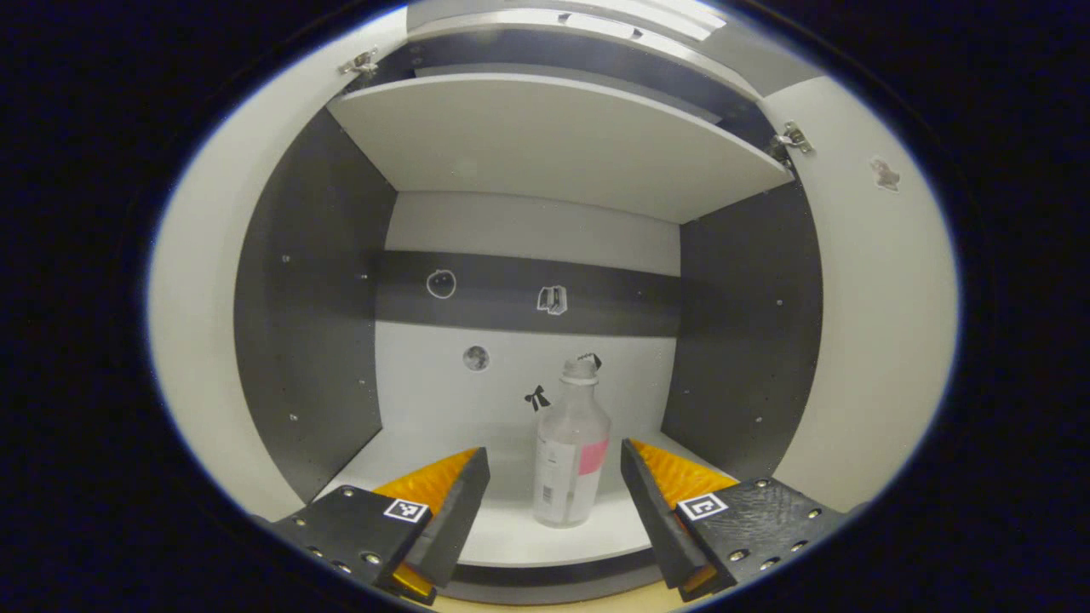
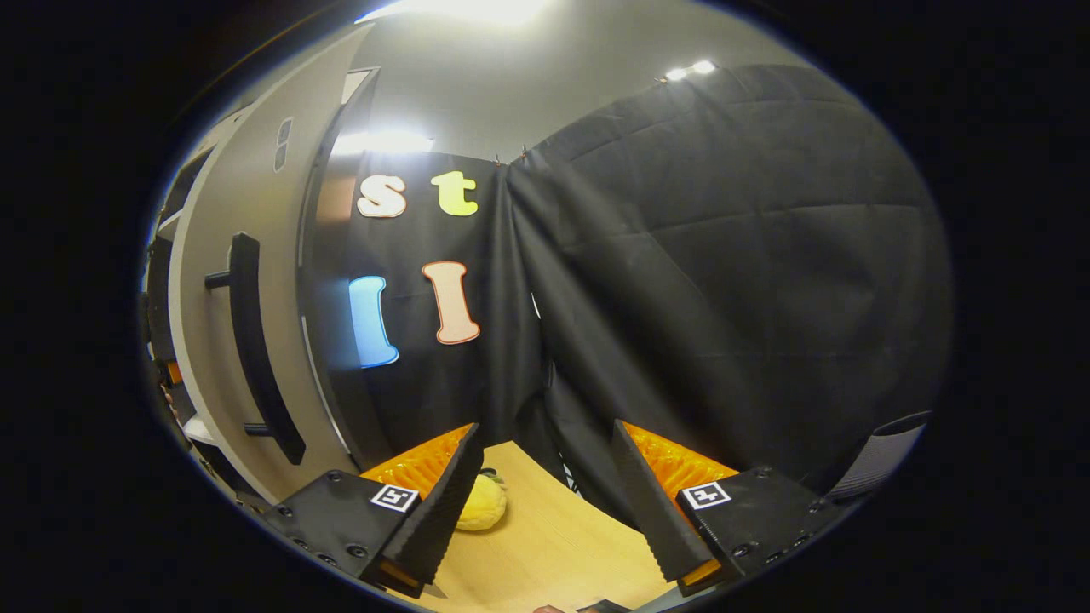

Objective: Grasp the bottle in the cabinet with the left hand and place it on the coaster, then close the right door with the right hand and the left door with the left hand.

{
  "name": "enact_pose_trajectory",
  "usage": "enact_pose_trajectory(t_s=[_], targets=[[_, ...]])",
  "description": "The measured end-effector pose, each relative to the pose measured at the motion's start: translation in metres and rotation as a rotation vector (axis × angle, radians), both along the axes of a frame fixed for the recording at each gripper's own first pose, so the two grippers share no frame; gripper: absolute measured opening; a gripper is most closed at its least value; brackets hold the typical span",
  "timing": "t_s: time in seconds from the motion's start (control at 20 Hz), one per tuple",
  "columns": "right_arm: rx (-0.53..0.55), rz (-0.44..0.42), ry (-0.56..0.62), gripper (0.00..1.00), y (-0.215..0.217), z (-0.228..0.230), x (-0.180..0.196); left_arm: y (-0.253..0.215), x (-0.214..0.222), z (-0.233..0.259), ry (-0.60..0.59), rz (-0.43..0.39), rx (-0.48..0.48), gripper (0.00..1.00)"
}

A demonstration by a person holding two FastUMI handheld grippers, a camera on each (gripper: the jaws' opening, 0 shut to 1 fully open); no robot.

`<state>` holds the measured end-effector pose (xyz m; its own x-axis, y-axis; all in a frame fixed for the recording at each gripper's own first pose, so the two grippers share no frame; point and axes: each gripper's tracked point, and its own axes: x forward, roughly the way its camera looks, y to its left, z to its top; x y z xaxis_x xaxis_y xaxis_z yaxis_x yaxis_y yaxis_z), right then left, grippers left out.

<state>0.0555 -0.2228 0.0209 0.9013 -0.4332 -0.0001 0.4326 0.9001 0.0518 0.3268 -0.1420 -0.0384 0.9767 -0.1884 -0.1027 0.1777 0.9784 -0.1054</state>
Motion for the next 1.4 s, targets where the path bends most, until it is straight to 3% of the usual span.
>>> enact_pose_trajectory(t_s=[0.2, 0.3, 0.75, 0.8, 0.85, 1.0, 1.05, 1.1, 1.2, 1.25, 1.35, 1.4], targets=[[0.027, -0.016, -0.023, 0.92, -0.001, 0.001, 0.004, -0.010, 0.026, -0.011, 0.022, -0.001, -0.019, 0.90], [0.020, -0.020, -0.025, 0.96, -0.005, 0.003, 0.009, -0.015, 0.036, -0.015, 0.023, -0.014, -0.024, 0.90], [0.081, -0.058, -0.037, 0.92, -0.018, -0.003, 0.004, -0.030, 0.060, -0.019, 0.000, -0.017, 0.073, 0.90], [0.081, -0.059, -0.037, 0.96, -0.019, -0.004, 0.004, -0.030, 0.061, -0.018, -0.002, -0.014, 0.078, 0.96], [0.079, -0.059, -0.036, 0.96, -0.019, -0.004, 0.005, -0.028, 0.061, -0.017, -0.002, -0.012, 0.083, 0.90], [0.068, -0.051, -0.029, 0.96, -0.017, -0.005, 0.008, -0.023, 0.057, -0.009, -0.013, -0.017, 0.092, 0.86], [0.065, -0.049, -0.029, 0.96, -0.017, -0.005, 0.009, -0.023, 0.057, -0.010, -0.008, -0.022, 0.092, 0.77], [0.063, -0.045, -0.029, 0.96, -0.016, -0.005, 0.012, -0.024, 0.059, -0.011, -0.007, -0.023, 0.090, 0.84], [0.064, -0.032, -0.026, 0.96, -0.013, -0.007, 0.017, -0.026, 0.060, -0.013, -0.004, -0.035, 0.075, 0.61], [0.065, -0.027, -0.026, 0.96, -0.012, -0.007, 0.019, -0.026, 0.060, -0.013, -0.004, -0.038, 0.073, 0.69], [0.066, -0.016, -0.025, 0.96, -0.010, -0.007, 0.024, -0.030, 0.060, -0.012, -0.015, -0.066, 0.081, 0.69], [0.068, -0.012, -0.023, 0.96, -0.009, -0.008, 0.025, -0.031, 0.060, -0.011, -0.018, -0.073, 0.090, 0.75]])
